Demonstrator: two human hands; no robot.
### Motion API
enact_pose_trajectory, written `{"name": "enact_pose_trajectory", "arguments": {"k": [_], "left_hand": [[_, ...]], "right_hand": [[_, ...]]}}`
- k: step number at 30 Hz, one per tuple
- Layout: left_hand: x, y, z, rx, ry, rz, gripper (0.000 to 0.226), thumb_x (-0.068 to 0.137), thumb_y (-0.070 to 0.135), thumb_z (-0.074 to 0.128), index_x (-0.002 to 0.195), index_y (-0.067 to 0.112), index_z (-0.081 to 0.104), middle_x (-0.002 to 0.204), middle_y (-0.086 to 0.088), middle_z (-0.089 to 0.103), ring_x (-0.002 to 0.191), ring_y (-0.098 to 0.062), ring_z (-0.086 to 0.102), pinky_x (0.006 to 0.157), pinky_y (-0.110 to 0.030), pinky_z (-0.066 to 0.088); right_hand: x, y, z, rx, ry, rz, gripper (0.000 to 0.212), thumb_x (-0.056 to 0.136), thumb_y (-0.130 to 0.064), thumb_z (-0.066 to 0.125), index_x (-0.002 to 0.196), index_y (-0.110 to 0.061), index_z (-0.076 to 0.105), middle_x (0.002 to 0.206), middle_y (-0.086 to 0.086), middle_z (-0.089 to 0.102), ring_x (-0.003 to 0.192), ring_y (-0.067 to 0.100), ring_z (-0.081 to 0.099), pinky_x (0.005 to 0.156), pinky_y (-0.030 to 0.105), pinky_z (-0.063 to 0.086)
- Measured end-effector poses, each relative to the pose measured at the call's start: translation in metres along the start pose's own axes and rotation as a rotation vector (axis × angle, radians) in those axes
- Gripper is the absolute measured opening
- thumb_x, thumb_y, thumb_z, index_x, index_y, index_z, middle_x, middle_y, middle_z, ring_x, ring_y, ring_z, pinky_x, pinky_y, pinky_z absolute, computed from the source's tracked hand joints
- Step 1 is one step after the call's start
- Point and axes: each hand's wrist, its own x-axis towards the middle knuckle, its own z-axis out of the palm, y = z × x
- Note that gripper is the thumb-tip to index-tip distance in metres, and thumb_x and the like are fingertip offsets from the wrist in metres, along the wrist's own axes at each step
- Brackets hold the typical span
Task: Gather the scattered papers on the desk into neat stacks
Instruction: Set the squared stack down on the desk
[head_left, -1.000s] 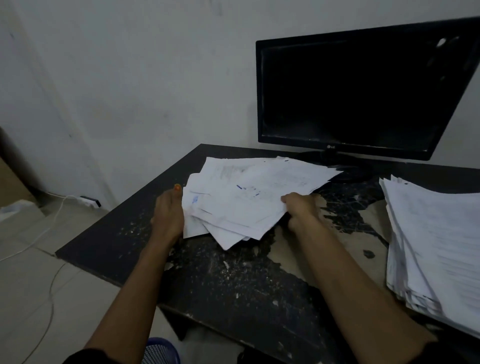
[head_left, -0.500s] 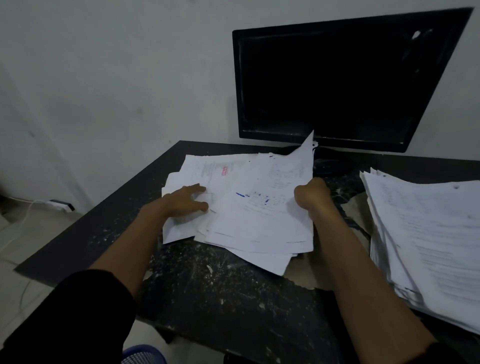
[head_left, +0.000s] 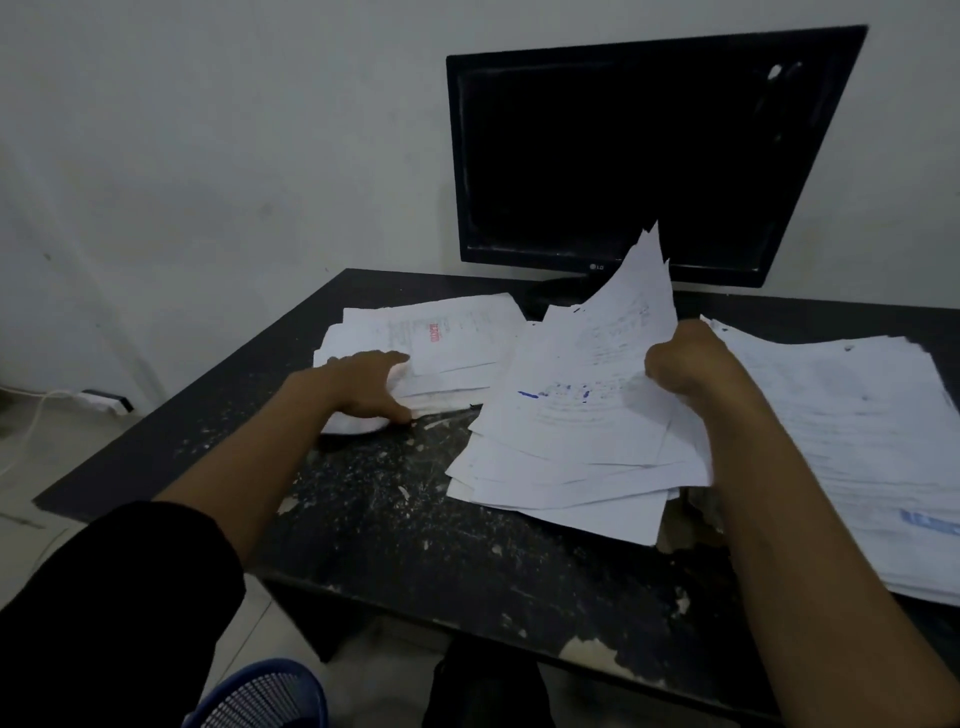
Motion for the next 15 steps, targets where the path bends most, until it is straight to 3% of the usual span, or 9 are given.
{"name": "enact_pose_trajectory", "arguments": {"k": [4, 8, 15], "left_hand": [[0.003, 0.017, 0.009, 0.173, 0.167, -0.034, 0.073, 0.090, 0.041, 0.061, 0.151, 0.024, 0.026, 0.146, -0.010, 0.046, 0.127, -0.028, 0.049, 0.106, -0.041, 0.039], [0.003, 0.030, 0.013, 0.347, 0.282, -0.058, 0.037, 0.092, 0.029, 0.055, 0.128, 0.021, 0.057, 0.116, -0.006, 0.063, 0.100, -0.022, 0.062, 0.088, -0.035, 0.052], [-0.004, 0.044, -0.001, 0.400, 0.305, -0.100, 0.029, 0.092, 0.024, 0.055, 0.117, 0.010, 0.061, 0.110, -0.009, 0.064, 0.094, -0.024, 0.064, 0.082, -0.033, 0.052]], "right_hand": [[-0.010, 0.012, -0.009, 0.018, -0.013, 0.003, 0.039, 0.094, -0.004, 0.049, 0.132, 0.001, 0.047, 0.127, 0.021, 0.055, 0.095, 0.031, 0.052, 0.075, 0.031, 0.042], [-0.017, 0.025, -0.016, 0.056, -0.003, 0.020, 0.035, 0.093, -0.004, 0.048, 0.127, 0.002, 0.049, 0.124, 0.021, 0.055, 0.090, 0.028, 0.049, 0.074, 0.031, 0.041], [-0.021, 0.041, -0.020, 0.115, 0.019, 0.086, 0.036, 0.093, -0.004, 0.050, 0.128, 0.003, 0.048, 0.128, 0.021, 0.054, 0.110, 0.036, 0.055, 0.077, 0.032, 0.043]]}}
